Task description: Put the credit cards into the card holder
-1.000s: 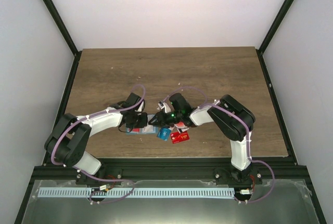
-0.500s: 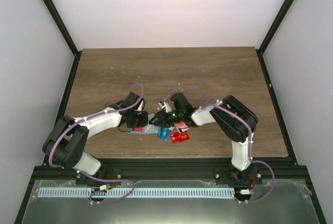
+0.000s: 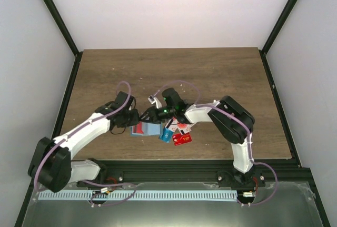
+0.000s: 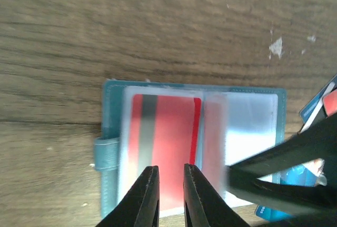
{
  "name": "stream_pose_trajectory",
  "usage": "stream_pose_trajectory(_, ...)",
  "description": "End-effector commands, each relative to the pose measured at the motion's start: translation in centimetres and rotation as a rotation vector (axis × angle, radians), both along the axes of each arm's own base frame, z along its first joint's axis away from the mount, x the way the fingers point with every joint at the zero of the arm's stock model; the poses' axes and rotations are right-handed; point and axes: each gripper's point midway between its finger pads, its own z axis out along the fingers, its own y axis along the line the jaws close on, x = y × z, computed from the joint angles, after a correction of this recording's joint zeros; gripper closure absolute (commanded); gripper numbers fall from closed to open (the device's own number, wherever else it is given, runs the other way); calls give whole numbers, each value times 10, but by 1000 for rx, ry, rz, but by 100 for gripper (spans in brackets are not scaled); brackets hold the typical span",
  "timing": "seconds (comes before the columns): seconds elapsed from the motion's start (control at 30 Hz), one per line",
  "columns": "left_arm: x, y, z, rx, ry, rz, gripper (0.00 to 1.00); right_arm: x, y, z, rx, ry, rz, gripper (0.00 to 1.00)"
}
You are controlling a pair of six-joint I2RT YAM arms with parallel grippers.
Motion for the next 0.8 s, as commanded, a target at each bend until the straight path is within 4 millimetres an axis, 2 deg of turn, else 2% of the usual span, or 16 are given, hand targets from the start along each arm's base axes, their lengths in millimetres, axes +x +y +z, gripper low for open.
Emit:
stream_pose_trajectory(0.0, 2, 25, 24, 31, -65, 81, 84, 2, 30, -1, 4, -10, 64, 63)
stream_pose_trajectory(0.1, 0, 28, 36, 4, -101, 98, 83, 7, 44, 0, 9, -15, 103, 62)
stream_pose_trajectory(0.17, -1, 27, 43, -20, -122, 99, 82, 8, 47, 4, 13, -30, 119, 61)
stream_pose_trajectory(0.27, -4, 25, 51, -46, -149, 83, 82, 10, 39, 16, -17, -75, 106, 59)
stream_pose_trajectory(0.37, -7, 9, 57, -129, -169, 14, 80, 13, 19, 29, -74, -148, 50, 57)
stream_pose_trajectory(0.43, -8, -6, 63, -190, -188, -47, 78, 19, -5, 32, -141, -190, -24, 56)
stream_pose_trajectory(0.5, -10, -17, 66, -219, -196, -93, 76, 21, -37, 29, -222, -203, -108, 54)
stream_pose_trajectory(0.7, -13, -55, 69, -297, -205, -231, 74, 23, -149, -3, -549, -254, -412, 44)
stream_pose_trajectory(0.77, -13, -67, 65, -321, -201, -252, 74, 20, -169, -15, -632, -251, -440, 44)
